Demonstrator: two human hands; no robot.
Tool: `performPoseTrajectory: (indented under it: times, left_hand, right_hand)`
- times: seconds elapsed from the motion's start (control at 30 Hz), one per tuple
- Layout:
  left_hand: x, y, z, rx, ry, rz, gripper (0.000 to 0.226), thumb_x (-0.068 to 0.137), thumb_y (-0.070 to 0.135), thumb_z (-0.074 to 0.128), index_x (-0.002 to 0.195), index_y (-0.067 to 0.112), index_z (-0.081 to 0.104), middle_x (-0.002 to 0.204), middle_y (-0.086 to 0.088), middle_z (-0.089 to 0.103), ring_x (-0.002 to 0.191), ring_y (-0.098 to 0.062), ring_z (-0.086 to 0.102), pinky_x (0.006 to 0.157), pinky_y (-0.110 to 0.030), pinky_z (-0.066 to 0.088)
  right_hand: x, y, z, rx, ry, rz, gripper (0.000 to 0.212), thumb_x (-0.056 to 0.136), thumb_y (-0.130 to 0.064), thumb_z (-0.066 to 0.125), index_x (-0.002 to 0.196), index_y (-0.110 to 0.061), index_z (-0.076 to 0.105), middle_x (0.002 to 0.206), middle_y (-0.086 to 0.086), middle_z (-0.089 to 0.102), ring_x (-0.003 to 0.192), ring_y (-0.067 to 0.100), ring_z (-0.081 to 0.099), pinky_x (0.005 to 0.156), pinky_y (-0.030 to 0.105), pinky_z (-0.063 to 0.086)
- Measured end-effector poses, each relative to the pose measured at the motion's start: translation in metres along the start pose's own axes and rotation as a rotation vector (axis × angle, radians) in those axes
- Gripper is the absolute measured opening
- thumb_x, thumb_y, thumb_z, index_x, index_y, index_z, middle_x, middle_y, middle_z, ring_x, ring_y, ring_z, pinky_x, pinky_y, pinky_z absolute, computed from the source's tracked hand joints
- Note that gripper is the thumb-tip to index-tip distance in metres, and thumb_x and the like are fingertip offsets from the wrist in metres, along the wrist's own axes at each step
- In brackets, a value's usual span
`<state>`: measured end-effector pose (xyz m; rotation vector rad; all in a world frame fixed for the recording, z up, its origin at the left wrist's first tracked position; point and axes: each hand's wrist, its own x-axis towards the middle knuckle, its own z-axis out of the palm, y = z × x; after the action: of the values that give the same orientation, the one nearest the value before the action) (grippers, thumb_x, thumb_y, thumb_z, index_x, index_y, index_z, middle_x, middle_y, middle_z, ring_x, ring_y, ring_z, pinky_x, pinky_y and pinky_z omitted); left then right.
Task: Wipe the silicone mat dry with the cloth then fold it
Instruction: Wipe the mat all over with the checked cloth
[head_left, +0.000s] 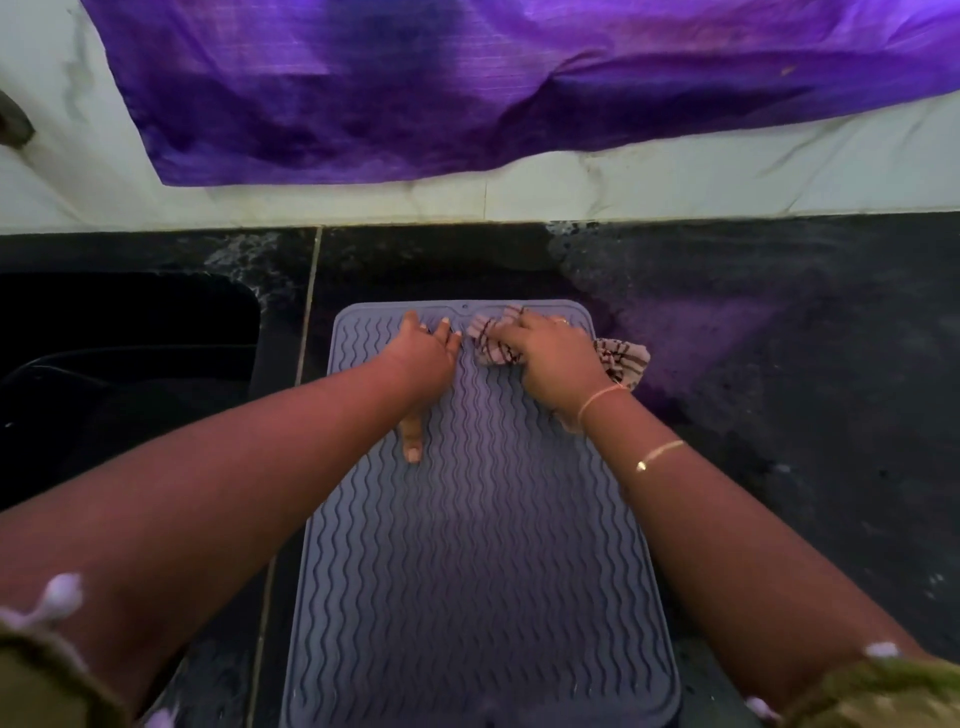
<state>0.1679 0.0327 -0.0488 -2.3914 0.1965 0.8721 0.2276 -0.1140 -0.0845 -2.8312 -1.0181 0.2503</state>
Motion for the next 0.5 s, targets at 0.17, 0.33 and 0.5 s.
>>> performPoseTrajectory:
  times: [0.17, 0.33, 0.5]
  left_hand:
    - [-0.001, 0.002, 0.003, 0.048, 0.021, 0.01, 0.1, 0.085, 0.033, 0.065, 0.148, -0.003, -0.005, 0.156, -0.024, -0.001, 0.144, -0.036, 0.011, 0.115, -0.053, 0.013]
    - [0.005, 0.005, 0.006, 0.097, 0.057, 0.014, 0.081, 0.093, 0.027, 0.054, 0.149, 0.0, 0.002, 0.157, -0.02, 0.001, 0.145, -0.033, 0.007, 0.114, -0.057, 0.009]
    - [0.007, 0.005, 0.009, 0.073, 0.061, -0.014, 0.084, 0.093, 0.026, 0.054, 0.149, -0.001, -0.002, 0.157, -0.022, 0.0, 0.145, -0.033, 0.008, 0.114, -0.057, 0.009]
  right_hand:
    - [-0.07, -0.004, 0.006, 0.034, -0.058, -0.177, 0.061, 0.08, -0.003, 0.049, 0.133, -0.033, 0.046, 0.132, -0.001, 0.048, 0.114, 0.026, 0.049, 0.093, 0.043, 0.043]
    - [-0.058, 0.001, -0.012, 0.226, -0.021, -0.168, 0.061, 0.077, 0.005, 0.048, 0.128, -0.028, 0.054, 0.114, 0.003, 0.058, 0.107, 0.025, 0.053, 0.088, 0.04, 0.048]
    - [-0.002, -0.001, -0.008, 0.126, -0.009, -0.011, 0.063, 0.083, -0.001, 0.047, 0.137, -0.032, 0.043, 0.129, 0.009, 0.051, 0.12, 0.033, 0.046, 0.098, 0.045, 0.042]
